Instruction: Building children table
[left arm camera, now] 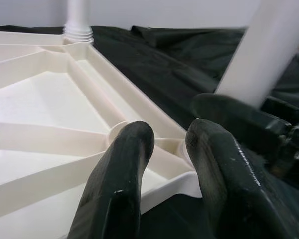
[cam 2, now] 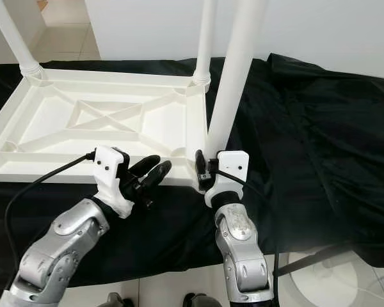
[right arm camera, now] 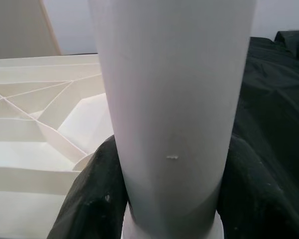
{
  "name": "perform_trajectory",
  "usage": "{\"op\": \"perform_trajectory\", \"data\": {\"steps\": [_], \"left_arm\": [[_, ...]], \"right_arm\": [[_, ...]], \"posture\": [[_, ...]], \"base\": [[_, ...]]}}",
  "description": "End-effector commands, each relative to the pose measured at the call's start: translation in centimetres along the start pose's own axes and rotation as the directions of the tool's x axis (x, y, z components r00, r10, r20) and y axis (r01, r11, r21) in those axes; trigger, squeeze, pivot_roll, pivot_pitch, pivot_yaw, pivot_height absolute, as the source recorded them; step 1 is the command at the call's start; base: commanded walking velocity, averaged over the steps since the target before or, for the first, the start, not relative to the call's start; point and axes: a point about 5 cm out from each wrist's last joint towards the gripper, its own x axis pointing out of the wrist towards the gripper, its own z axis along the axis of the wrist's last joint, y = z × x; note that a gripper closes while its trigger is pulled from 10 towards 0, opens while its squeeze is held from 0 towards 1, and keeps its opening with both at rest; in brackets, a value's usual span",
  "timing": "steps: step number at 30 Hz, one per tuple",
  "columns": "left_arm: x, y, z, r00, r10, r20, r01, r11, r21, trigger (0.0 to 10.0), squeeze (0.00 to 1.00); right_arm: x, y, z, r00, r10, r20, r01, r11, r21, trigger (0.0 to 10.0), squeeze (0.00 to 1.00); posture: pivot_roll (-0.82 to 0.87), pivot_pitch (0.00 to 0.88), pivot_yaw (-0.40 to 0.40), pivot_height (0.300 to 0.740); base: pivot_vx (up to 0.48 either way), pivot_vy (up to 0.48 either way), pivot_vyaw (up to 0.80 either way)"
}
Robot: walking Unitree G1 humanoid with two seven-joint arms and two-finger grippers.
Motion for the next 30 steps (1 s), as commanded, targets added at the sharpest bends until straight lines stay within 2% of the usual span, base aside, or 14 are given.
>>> {"op": "perform_trajectory", "data": {"steps": [1,6,8,9,11,12,15,17,18,21,24,27,29,30], "left_arm": [[0.3,-0.4,0.0,1.0,0.008,0.007,-0.008,1.0,0.021,10.0,0.0],[0.7,0.0,0.1,1.0,0.008,0.001,-0.008,1.0,0.005,10.0,0.0],[0.8,0.1,0.1,1.0,-0.004,-0.003,0.005,1.0,0.012,10.0,0.0],[0.9,0.1,0.1,1.0,-0.008,-0.006,0.008,1.0,0.017,10.0,0.0],[0.9,0.1,0.1,1.0,-0.008,-0.006,0.008,1.0,0.017,10.0,0.0],[0.9,0.1,0.1,1.0,-0.011,-0.018,0.011,1.0,0.025,10.0,0.0],[0.6,0.3,0.1,0.997,-0.07,-0.034,0.072,0.996,0.05,10.0,0.0],[0.6,0.3,0.1,0.997,-0.07,-0.034,0.072,0.996,0.05,10.0,0.0],[0.2,0.2,0.1,0.993,-0.114,-0.039,0.117,0.991,0.061,10.0,0.0],[0.1,0.1,0.1,0.991,-0.13,-0.041,0.133,0.989,0.059,10.0,0.0],[-0.7,-0.9,-0.2,0.963,-0.256,-0.08,0.262,0.962,0.072,10.0,0.0],[-0.7,-1.0,-0.6,0.96,-0.262,-0.098,0.272,0.957,0.102,10.0,0.0],[-0.7,-1.1,-0.7,0.96,-0.262,-0.099,0.272,0.956,0.109,10.0,0.0],[-0.5,-1.0,-0.7,0.964,-0.25,-0.095,0.259,0.96,0.103,10.0,0.0]], "right_arm": [[-0.5,-0.5,-0.6,0.998,-0.045,-0.044,0.047,0.998,0.047,10.0,1.0],[-0.5,-1.1,0.2,1.0,0.008,-0.004,-0.008,1.0,0.023,10.0,1.0],[-0.4,-1.1,0.5,0.994,0.113,0.006,-0.113,0.993,0.021,10.0,1.0],[-0.4,-1.2,0.6,0.987,0.157,0.013,-0.158,0.987,0.017,10.0,0.84],[-0.4,-1.2,0.6,0.987,0.157,0.013,-0.158,0.987,0.017,10.0,0.84],[-0.3,-1.4,0.7,0.976,0.218,0.015,-0.218,0.976,0.01,10.0,0.0],[0.0,-3.0,0.8,0.915,0.403,-0.018,-0.403,0.915,-0.03,10.0,0.0],[0.0,-3.0,0.8,0.915,0.403,-0.018,-0.403,0.915,-0.03,10.0,0.0],[0.3,-3.6,0.9,0.881,0.471,-0.035,-0.472,0.878,-0.083,10.0,0.0],[0.4,-3.7,0.8,0.869,0.493,-0.046,-0.495,0.865,-0.077,10.0,0.0],[1.4,-4.0,-0.1,0.801,0.588,-0.113,-0.599,0.791,-0.129,10.0,0.0],[2.0,-4.0,-0.6,0.77,0.622,-0.141,-0.637,0.761,-0.125,10.0,0.0],[2.0,-4.0,-0.7,0.765,0.628,-0.143,-0.644,0.756,-0.119,10.0,0.0],[2.3,-4.1,-0.9,0.753,0.641,-0.149,-0.657,0.745,-0.117,2.3,0.0]], "posture": [[-0.08,0.141,-0.008,0.74],[-0.09,0.135,-0.014,0.74],[-0.09,0.134,-0.015,0.74],[-0.09,0.13,-0.015,0.74],[-0.09,0.13,-0.015,0.74],[-0.1,0.124,-0.017,0.74],[-0.1,0.119,-0.022,0.74],[-0.1,0.119,-0.022,0.74],[-0.09,0.118,-0.021,0.74],[-0.09,0.118,-0.021,0.74],[-0.09,0.118,-0.012,0.74],[-0.07,0.116,-0.014,0.74],[-0.07,0.116,-0.014,0.74],[-0.07,0.114,-0.014,0.74]], "base": [[0.0,0.0,0.0],[0.0,0.0,0.0],[0.0,0.0,0.0],[0.0,0.0,0.0],[0.0,0.0,0.0],[0.0,0.0,0.0],[0.0,0.0,0.0],[0.0,0.0,0.0],[0.0,0.0,0.0],[0.0,0.0,0.0],[0.0,0.0,0.0],[0.0,0.0,0.0],[0.0,0.0,0.0],[0.0,0.0,0.0]]}}
